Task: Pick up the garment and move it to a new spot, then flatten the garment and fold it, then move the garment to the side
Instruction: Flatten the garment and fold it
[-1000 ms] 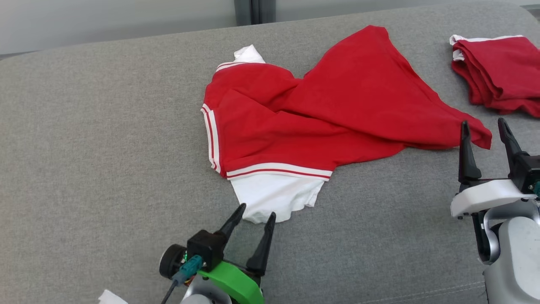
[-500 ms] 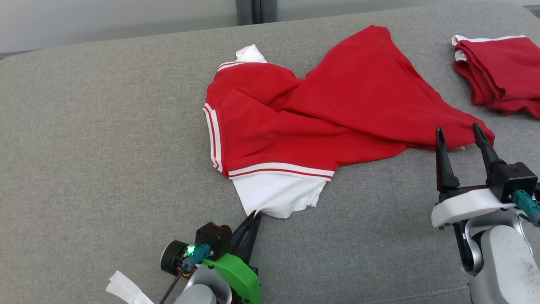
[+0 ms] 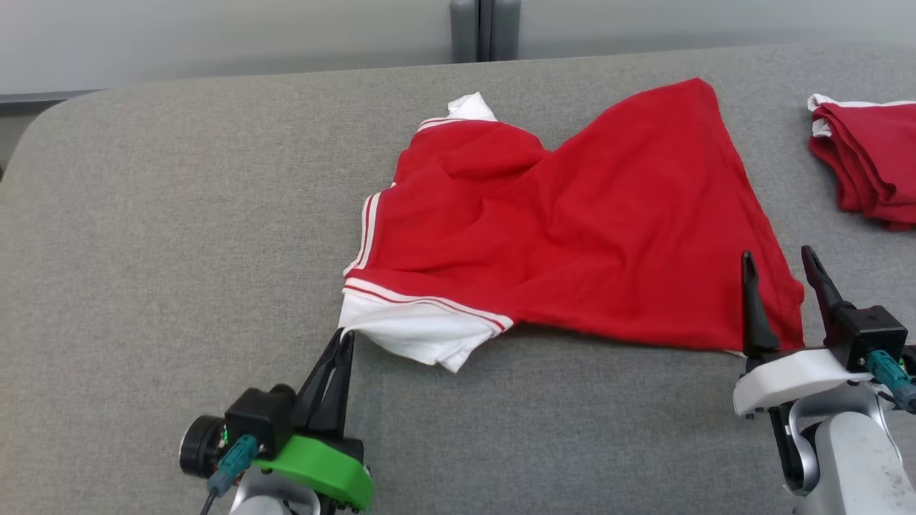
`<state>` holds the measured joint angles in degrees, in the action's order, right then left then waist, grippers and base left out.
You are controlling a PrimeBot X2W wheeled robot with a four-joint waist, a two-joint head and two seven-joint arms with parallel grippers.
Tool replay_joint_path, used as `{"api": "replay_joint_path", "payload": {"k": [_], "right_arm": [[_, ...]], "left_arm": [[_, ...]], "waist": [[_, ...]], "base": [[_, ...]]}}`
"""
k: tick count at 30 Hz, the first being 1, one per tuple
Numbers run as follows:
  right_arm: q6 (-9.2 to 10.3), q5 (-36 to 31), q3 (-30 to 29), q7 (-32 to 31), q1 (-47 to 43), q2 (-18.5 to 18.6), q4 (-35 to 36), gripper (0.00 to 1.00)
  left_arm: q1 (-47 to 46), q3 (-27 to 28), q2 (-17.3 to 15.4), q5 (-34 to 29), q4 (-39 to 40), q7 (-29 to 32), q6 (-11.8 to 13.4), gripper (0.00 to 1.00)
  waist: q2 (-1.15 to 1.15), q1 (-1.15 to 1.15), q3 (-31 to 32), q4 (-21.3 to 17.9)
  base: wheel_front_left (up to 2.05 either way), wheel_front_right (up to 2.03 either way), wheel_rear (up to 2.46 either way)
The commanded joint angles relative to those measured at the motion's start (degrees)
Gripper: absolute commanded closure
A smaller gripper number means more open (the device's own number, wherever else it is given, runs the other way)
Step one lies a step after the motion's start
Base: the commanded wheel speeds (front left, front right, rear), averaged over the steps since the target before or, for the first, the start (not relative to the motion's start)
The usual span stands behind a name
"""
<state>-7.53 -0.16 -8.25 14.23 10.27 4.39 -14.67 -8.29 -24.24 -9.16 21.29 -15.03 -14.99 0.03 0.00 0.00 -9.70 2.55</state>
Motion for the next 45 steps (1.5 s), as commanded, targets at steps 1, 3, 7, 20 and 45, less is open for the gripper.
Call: {"api": "replay_joint_path", "payload": {"k": [1, 3, 7, 20, 45], "right_arm": [[0.10, 0.3, 0.0, 0.3, -0.8, 0.0, -0.4, 0.00], [0.10, 0.4, 0.0, 0.3, -1.0, -0.2, -0.8, 0.00], [0.10, 0.3, -1.0, 0.3, -1.5, -0.4, -1.6, 0.00], [0.10, -0.9, -1.2, 0.6, -0.1, -1.0, -1.6, 0.00], [0.10, 4.5, 5.6, 0.9, -1.7, -1.5, -1.3, 0.00]], "left_arm": [[2.1, 0.7, -0.9, 0.6, 1.2, -0.2, 0.6, 1.00], [3.7, 1.2, -1.5, 1.0, 2.2, -0.2, 1.1, 1.00], [6.2, 1.4, -1.7, 2.1, 2.0, 0.1, 1.3, 1.00], [4.3, 2.6, -0.1, 4.4, -1.7, 0.2, 0.4, 0.00], [4.4, 11.5, 3.8, 1.8, 0.5, -0.2, -0.5, 0.00]], "waist": [[0.00, 0.00, 0.5, 0.7], [0.00, 0.00, 0.6, 0.9], [0.00, 0.00, 0.6, 0.9], [0.00, 0.00, 1.0, -0.6], [0.00, 0.00, 6.2, -1.1]], "base": [[0.00, 0.00, 0.00], [0.00, 0.00, 0.00], [0.00, 0.00, 0.00], [0.00, 0.00, 0.00], [0.00, 0.00, 0.00]]}}
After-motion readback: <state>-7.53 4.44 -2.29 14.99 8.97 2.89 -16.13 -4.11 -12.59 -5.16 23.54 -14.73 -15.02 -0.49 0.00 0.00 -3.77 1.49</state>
